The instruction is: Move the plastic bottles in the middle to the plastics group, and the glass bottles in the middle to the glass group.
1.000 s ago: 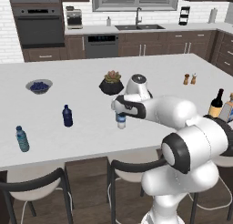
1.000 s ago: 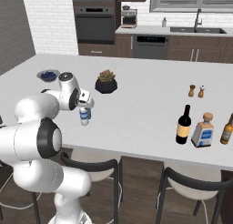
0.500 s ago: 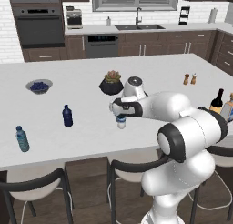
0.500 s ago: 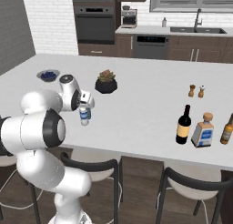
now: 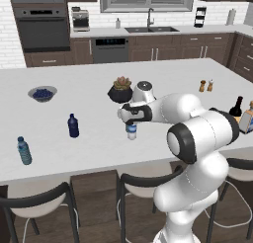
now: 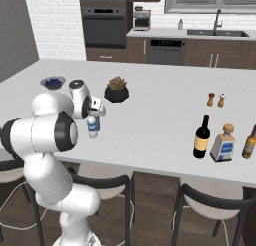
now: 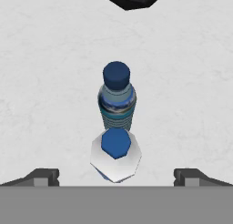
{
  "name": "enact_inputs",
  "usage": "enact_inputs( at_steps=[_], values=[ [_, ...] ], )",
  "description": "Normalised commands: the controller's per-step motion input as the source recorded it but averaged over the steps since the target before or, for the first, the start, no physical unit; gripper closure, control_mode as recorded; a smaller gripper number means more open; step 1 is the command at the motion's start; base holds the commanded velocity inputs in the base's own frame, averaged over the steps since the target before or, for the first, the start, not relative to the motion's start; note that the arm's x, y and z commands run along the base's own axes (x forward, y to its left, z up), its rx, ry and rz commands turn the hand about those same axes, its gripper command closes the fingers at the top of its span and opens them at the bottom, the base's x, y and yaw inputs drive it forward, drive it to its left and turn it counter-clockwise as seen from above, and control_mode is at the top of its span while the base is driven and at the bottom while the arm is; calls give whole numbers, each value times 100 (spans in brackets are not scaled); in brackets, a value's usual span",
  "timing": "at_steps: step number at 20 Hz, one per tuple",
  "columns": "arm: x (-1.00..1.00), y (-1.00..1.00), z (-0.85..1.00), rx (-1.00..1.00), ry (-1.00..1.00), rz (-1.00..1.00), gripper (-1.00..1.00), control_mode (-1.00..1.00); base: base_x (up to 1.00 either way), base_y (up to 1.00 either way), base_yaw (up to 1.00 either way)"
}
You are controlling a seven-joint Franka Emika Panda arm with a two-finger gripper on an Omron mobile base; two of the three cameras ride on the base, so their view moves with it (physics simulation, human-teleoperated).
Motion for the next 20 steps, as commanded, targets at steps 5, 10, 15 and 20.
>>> enact_inputs(
  at_steps=[5,10,15,20],
  values=[
    [0,0,-24,0,0,4,-100,-100,0,0,0],
    [11,0,-23,0,0,3,-100,-100,0,0,0],
    [16,0,-8,0,0,2,-100,-100,0,0,0],
    [7,0,-6,0,0,2,-100,-100,0,0,0]
  ],
)
